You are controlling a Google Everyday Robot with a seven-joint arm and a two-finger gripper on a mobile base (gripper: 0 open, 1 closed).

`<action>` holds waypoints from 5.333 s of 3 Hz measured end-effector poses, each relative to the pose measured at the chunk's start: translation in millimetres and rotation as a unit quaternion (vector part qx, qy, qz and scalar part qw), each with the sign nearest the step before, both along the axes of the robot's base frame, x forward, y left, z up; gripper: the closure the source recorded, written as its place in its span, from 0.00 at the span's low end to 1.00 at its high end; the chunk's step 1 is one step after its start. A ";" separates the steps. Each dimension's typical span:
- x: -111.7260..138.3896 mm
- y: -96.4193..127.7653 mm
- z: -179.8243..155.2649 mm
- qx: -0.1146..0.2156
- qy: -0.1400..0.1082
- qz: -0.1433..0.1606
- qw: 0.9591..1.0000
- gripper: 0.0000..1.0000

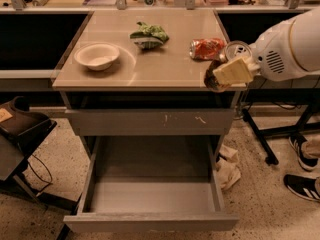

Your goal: Pick orange can from middle drawer and place on counter

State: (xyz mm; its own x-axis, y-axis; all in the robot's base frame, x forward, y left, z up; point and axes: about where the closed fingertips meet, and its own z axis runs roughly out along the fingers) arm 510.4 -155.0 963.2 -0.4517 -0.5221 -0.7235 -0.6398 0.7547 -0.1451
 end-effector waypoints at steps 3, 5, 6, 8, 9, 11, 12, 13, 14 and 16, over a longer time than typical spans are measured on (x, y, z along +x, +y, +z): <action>71.8 12.0 16.7 -0.001 0.032 0.027 0.999 1.00; 165.6 73.3 -31.7 -0.092 0.156 0.089 0.979 1.00; 169.0 94.8 -19.8 -0.109 0.166 0.110 0.974 1.00; 186.1 81.0 -43.4 -0.081 0.180 0.097 0.975 1.00; 219.7 75.8 -68.2 -0.041 0.200 0.085 0.975 1.00; 234.3 86.4 -63.5 -0.036 0.184 0.092 0.978 0.81; 234.4 86.5 -63.7 -0.035 0.184 0.092 0.978 0.59; 234.4 86.5 -63.7 -0.035 0.184 0.092 0.978 0.36; 234.4 86.5 -63.7 -0.035 0.185 0.092 0.978 0.12; 234.4 86.6 -63.8 -0.035 0.185 0.092 0.978 0.00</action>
Offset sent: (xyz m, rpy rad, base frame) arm 0.0692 -0.0006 0.0640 0.0201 -0.0538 0.0200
